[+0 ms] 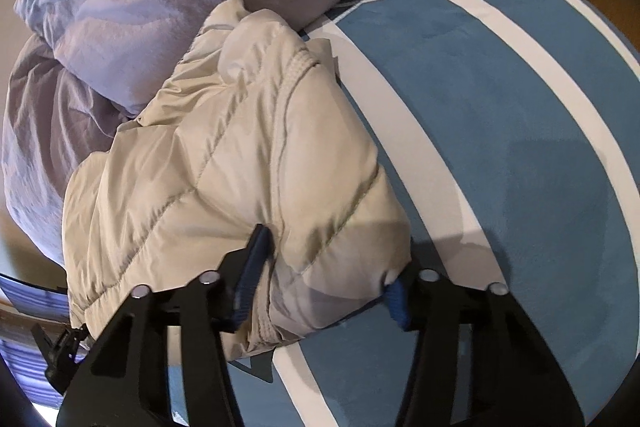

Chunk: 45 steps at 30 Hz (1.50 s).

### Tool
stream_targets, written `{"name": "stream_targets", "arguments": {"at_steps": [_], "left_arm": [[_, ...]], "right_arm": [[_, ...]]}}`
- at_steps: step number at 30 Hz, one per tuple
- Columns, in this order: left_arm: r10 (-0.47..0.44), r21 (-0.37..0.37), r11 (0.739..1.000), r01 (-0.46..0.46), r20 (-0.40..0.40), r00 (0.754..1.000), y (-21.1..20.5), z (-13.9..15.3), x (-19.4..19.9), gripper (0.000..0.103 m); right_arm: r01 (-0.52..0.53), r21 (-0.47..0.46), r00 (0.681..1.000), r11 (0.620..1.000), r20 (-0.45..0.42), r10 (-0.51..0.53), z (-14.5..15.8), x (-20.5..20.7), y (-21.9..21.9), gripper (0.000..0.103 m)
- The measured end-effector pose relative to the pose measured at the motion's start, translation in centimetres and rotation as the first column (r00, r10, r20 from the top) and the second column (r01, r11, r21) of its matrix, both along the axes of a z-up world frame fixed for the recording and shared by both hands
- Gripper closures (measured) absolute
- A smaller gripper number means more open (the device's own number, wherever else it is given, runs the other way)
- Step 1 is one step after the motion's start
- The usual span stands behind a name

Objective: Fold large clothes

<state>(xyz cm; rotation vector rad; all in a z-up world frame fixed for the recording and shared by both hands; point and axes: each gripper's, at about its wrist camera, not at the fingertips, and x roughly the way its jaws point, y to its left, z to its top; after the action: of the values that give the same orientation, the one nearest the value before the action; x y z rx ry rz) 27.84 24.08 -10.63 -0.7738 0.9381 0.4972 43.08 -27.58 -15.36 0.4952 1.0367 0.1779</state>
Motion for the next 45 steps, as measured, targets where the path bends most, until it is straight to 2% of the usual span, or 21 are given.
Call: {"name": "stream_targets", "arguments": {"at_steps": [4, 9, 17, 30, 32, 35, 37, 38, 40, 43, 45], "left_arm": [[-0.006, 0.012, 1.000, 0.006, 0.024, 1.000, -0.3, 0.6, -0.3, 0.068], [-0.018, 0.033, 0.999, 0.017, 0.052, 0.998, -0.6, 1.7, -1.3, 0.073], [-0.023, 0.017, 1.000, 0.021, 0.082, 0.996, -0.2, 2.3, -5.6, 0.074], [-0.018, -0.024, 1.000, 0.020, 0.083, 0.996, 1.4, 2.2, -15.8, 0.073], [-0.017, -0.035, 0.999, 0.020, 0.076, 0.997, 1.6, 1.8, -16.2, 0.071], [-0.011, -0.022, 1.000, 0.012, 0.058, 0.998, 1.6, 1.7, -16.0, 0.064], [-0.004, 0.005, 1.000, 0.004, 0.034, 0.999, 1.3, 1.9, -15.8, 0.057], [-0.003, 0.019, 1.000, 0.003, 0.022, 1.000, 1.2, 1.9, -15.7, 0.054], [0.006, 0.046, 0.999, -0.006, -0.004, 1.000, 1.2, 2.0, -15.8, 0.040], [0.020, 0.094, 0.995, -0.018, -0.027, 0.999, 1.5, 2.4, -16.1, 0.029], [0.019, 0.116, 0.993, -0.015, -0.036, 0.999, 1.7, 2.7, -16.1, 0.025]], "right_arm": [[-0.015, -0.036, 0.999, 0.999, 0.032, 0.016, 0.7, -0.6, 0.4, 0.070], [-0.035, -0.061, 0.997, 0.998, 0.070, 0.040, 1.5, -1.7, 0.7, 0.077], [-0.085, -0.071, 0.993, 0.994, 0.076, 0.091, 1.5, -5.2, 0.9, 0.078], [-0.139, -0.031, 0.989, 0.990, 0.054, 0.140, 0.3, -14.0, 1.2, 0.078], [-0.129, -0.032, 0.990, 0.991, 0.060, 0.131, 0.4, -14.4, 1.2, 0.076], [-0.095, -0.064, 0.994, 0.993, 0.045, 0.098, 0.9, -14.3, 1.1, 0.066], [-0.055, -0.113, 0.997, 0.992, 0.050, 0.061, 1.4, -14.3, 1.0, 0.051], [-0.019, -0.154, 0.997, 0.988, 0.075, 0.031, 1.9, -14.4, 0.7, 0.047], [0.030, -0.200, 0.994, 0.979, 0.110, -0.008, 2.8, -14.4, 0.0, 0.038], [0.047, -0.226, 0.992, 0.973, 0.124, -0.019, 4.0, -13.4, -0.4, 0.038], [0.047, -0.242, 0.989, 0.969, 0.147, -0.012, 4.7, -12.8, -0.1, 0.038]]}}
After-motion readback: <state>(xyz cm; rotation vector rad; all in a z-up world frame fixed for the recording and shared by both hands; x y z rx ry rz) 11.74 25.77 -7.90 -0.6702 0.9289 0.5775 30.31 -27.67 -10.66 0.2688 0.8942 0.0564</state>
